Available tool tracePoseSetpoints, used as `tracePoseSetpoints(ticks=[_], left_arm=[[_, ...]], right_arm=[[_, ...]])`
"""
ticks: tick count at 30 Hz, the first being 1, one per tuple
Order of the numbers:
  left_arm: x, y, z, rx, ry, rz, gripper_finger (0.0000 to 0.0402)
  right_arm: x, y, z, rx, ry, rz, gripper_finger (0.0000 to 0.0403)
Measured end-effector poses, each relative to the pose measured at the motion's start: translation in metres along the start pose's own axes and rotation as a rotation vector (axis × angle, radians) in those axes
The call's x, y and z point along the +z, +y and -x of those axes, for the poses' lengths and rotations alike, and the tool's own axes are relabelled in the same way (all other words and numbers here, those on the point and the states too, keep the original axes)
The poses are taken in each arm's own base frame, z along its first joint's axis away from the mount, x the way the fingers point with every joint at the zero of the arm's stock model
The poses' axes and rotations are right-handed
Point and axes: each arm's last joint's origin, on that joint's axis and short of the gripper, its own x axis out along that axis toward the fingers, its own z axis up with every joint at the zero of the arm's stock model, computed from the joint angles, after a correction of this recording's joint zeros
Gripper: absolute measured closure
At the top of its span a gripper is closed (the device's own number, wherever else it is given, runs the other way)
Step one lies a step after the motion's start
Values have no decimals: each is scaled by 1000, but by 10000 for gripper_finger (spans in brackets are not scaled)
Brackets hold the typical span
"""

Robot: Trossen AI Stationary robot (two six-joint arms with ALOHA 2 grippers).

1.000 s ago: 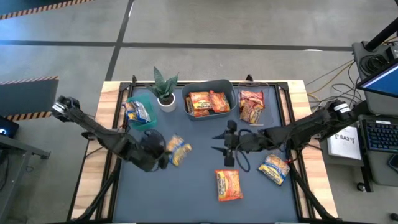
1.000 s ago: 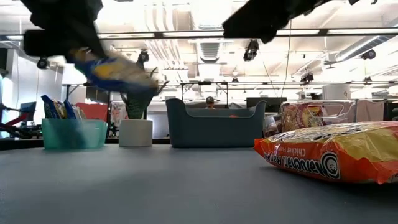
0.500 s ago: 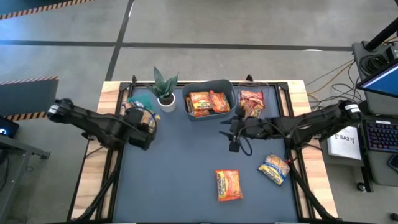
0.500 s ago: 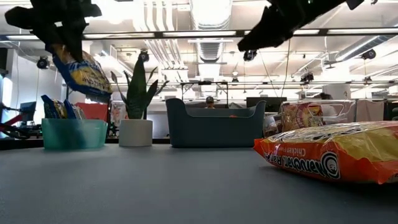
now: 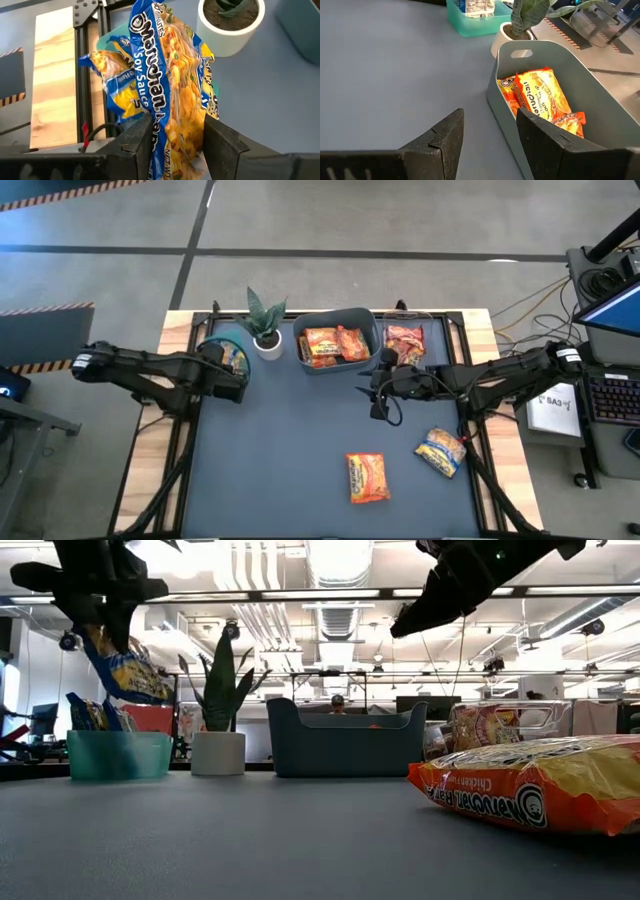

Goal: Sort Maruchan noodles
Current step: Put the blue noodle pack into the green bin

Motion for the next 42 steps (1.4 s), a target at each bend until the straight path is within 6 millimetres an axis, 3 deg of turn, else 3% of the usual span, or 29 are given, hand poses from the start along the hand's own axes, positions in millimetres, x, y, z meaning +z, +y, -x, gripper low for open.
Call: tracePoseSetpoints(ticks=[25,42], left_arm=[[32,8,-22,157,-109,32,276],[27,6,-36,169,-128,83,276]], right_arm=[[0,0,0,-3,2,23,229],[-1,0,0,-2,15,30,229]])
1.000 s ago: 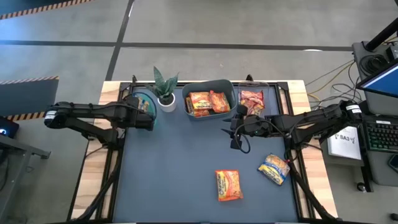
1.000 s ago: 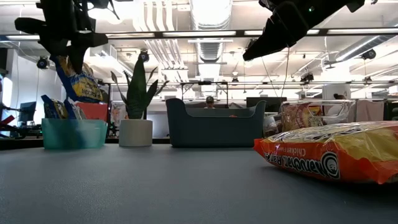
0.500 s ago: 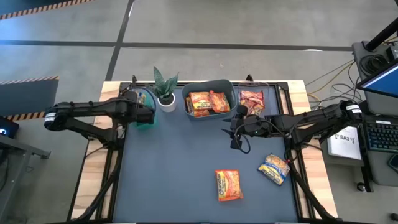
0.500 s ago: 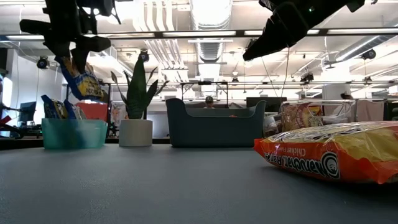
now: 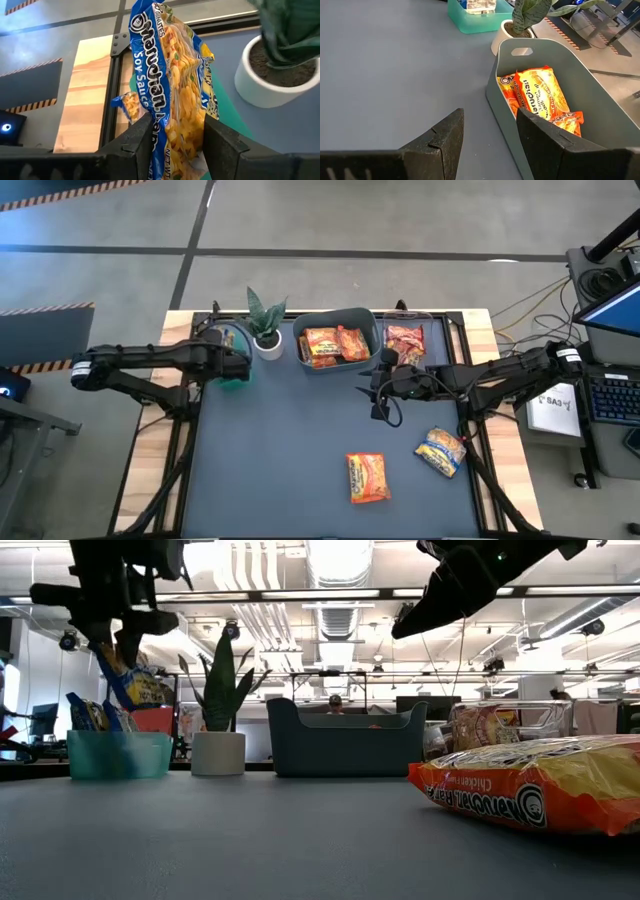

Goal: Sort Maruchan noodles
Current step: Put the blue noodle pack into the green bin

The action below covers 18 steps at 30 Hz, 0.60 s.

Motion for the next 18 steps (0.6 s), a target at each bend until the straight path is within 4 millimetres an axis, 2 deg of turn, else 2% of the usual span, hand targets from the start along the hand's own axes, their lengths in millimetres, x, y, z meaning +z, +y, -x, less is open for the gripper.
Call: tracePoseSetpoints(ticks=[12,18], left_arm=[[-13,-7,-17,-10,-16,49,276],[-13,-7,-18,-9,-27,51,276]], right_arm=[[0,0,0,-16,2,-3,229],[0,0,0,-16,1,-3,229]])
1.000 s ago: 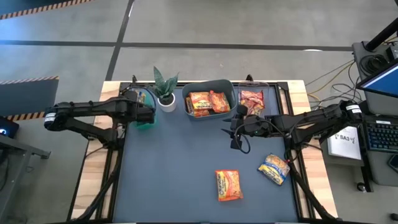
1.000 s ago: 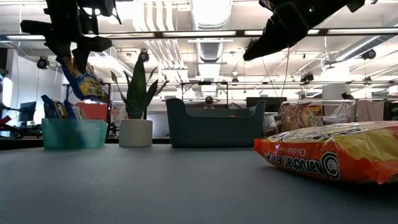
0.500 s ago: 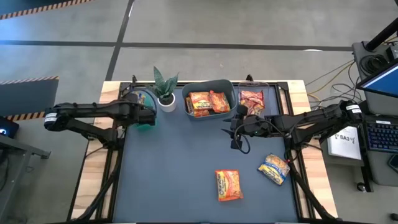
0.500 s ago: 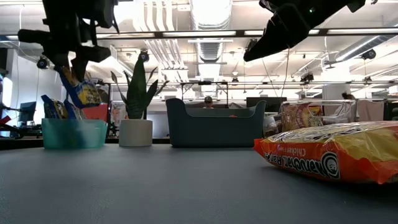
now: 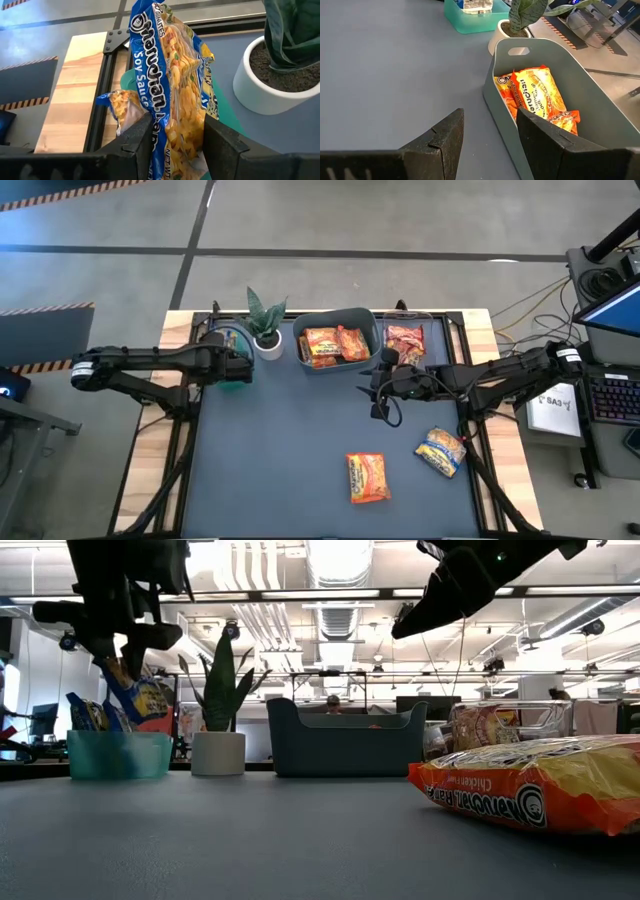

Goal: Sort Maruchan noodles
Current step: Put the blue noodle pack into the green bin, then put the orange noodle pack into the blue bin

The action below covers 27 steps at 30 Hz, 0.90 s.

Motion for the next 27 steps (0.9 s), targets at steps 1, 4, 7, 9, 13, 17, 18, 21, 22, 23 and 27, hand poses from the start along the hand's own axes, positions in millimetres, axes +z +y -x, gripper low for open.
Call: tracePoseSetpoints(ticks=[1,4,7,9,13,17,18,21,22,23,27], left_arm=[[0,0,0,-1,0,1,276],[0,0,0,-3,0,4,272],[0,0,0,-2,0,5,263],[0,0,0,-2,0,5,256],[0,0,0,-2,0,6,249],[0,-1,0,-3,0,7,248],[0,-1,0,-4,-1,8,248],[0,-1,0,-5,0,8,247],[0,-1,0,-5,-1,9,247],[0,-1,0,-7,-1,11,247],[0,-2,0,-19,-2,14,247]], right_arm=[[0,0,0,0,0,1,229],[0,0,0,0,0,1,229],[0,0,0,0,0,1,229],[0,0,0,0,0,2,229],[0,0,0,0,0,2,229],[0,0,0,0,0,2,229],[0,0,0,0,0,2,229],[0,0,0,0,0,2,229],[0,0,0,0,0,2,229],[0,0,0,0,0,2,229],[0,0,0,0,0,2,229]])
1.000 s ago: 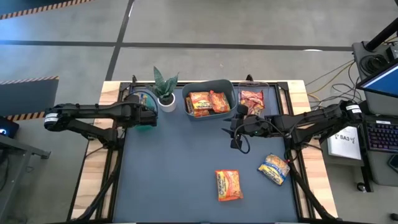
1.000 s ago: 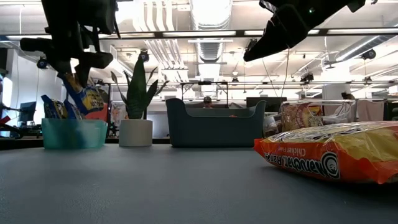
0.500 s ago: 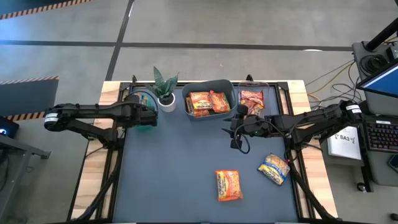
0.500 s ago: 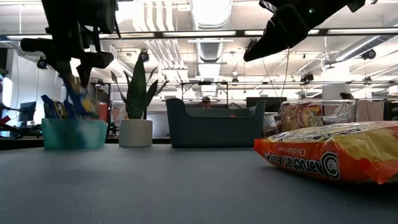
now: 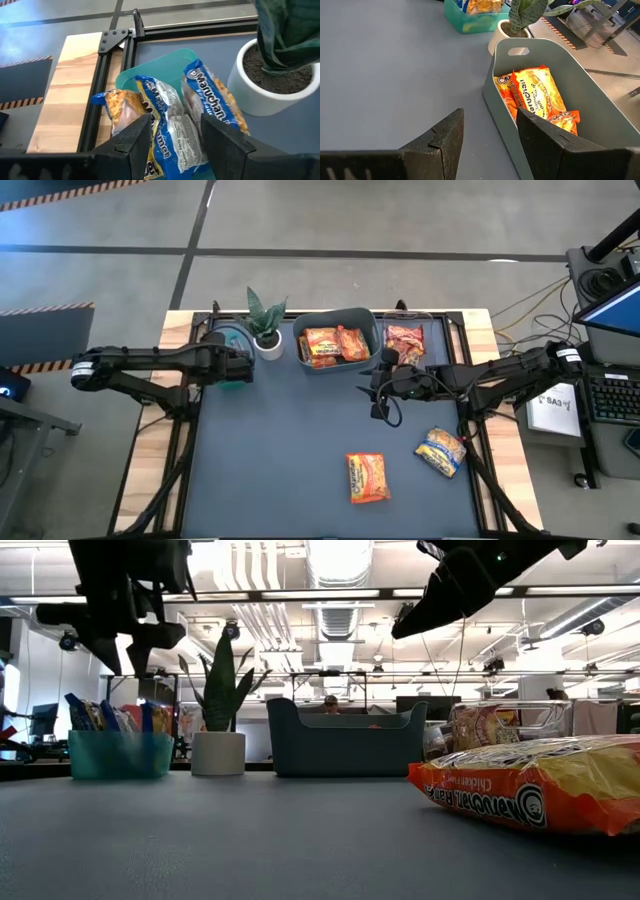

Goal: Sort Maruchan noodles
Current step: Put the orange noodle pack into the blue bin

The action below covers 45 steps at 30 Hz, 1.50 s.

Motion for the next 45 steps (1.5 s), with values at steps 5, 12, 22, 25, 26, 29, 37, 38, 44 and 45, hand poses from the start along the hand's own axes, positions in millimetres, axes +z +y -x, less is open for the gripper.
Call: tracePoseSetpoints(ticks=[5,12,22,25,26,29,37,38,44,45], left_arm=[[1,-2,0,-15,-10,-2,247],[-1,-3,3,-30,-10,-41,247],[-17,-11,56,-308,-78,-183,247],[-32,-11,75,-431,-144,-230,247],[-37,-11,81,-476,-163,-242,247],[-53,-9,96,-594,-214,-283,247],[-85,-17,121,-723,-463,-395,247],[-88,-20,122,-717,-490,-419,247],[-106,-39,122,-682,-566,-544,247],[-110,-42,122,-682,-569,-558,247]], right_arm=[[0,0,0,0,0,0,229],[0,0,0,0,3,1,229],[-1,0,0,2,6,-76,229],[-1,0,0,3,9,-124,229],[-1,1,0,6,9,-146,229],[-1,2,1,30,9,-241,229],[-2,32,-2,216,76,-476,229],[1,35,-1,251,79,-505,229],[25,55,8,472,131,-619,229],[29,59,10,490,158,-633,229]])
